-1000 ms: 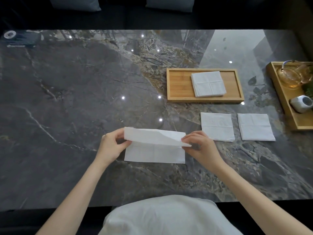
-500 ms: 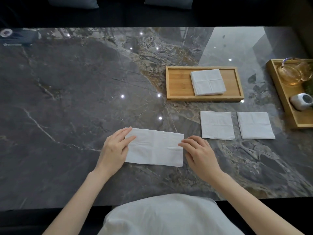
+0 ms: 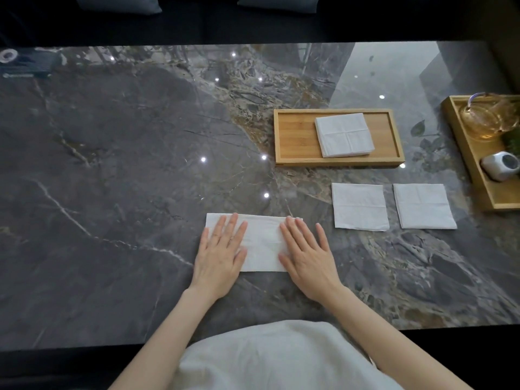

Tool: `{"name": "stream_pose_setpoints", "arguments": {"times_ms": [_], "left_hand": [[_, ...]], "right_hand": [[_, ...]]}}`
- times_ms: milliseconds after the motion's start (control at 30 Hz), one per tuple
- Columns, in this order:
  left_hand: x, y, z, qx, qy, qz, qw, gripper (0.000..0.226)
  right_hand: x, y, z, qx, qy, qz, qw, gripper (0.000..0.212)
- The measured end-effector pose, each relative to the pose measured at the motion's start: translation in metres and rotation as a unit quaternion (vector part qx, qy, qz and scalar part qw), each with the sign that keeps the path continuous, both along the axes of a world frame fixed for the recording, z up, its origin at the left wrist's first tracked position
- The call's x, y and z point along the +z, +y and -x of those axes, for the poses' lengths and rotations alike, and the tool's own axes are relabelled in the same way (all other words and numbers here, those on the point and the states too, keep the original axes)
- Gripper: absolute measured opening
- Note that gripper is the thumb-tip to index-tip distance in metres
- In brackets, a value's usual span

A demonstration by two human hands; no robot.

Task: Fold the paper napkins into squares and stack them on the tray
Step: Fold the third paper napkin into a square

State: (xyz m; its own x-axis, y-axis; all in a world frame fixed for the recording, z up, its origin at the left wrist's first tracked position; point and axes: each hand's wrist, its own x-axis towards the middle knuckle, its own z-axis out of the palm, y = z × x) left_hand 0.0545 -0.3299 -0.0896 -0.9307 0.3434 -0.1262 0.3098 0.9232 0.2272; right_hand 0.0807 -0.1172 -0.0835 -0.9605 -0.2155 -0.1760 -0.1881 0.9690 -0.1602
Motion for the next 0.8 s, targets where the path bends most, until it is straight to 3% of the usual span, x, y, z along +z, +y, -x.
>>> {"name": "stream_pose_setpoints", "arguments": {"times_ms": [233, 433, 667, 800], "left_hand": [[0.003, -0.010, -0.011, 0.060, -0.010, 0.024, 0.998, 0.056], [0.001, -0.011, -0.010, 0.057, -0.005, 0.046, 0.997, 0.055], [0.013, -0.006, -0.009, 0.068, -0.024, 0.033, 0.997, 0.061], [0.027, 0.020, 0.001, 0.108, 0.023, 0.019, 0.994, 0.042]], "right_hand": [[0.003, 0.012, -0.007, -0.012, 0.064, 0.041, 0.997, 0.049], [0.004, 0.005, -0.027, 0.098, 0.172, 0.104, 0.975, 0.030], [0.000, 0.031, -0.042, 0.061, 0.191, 0.096, 0.975, 0.035], [0.000, 0.029, -0.043, 0.037, 0.194, 0.116, 0.973, 0.030]]}}
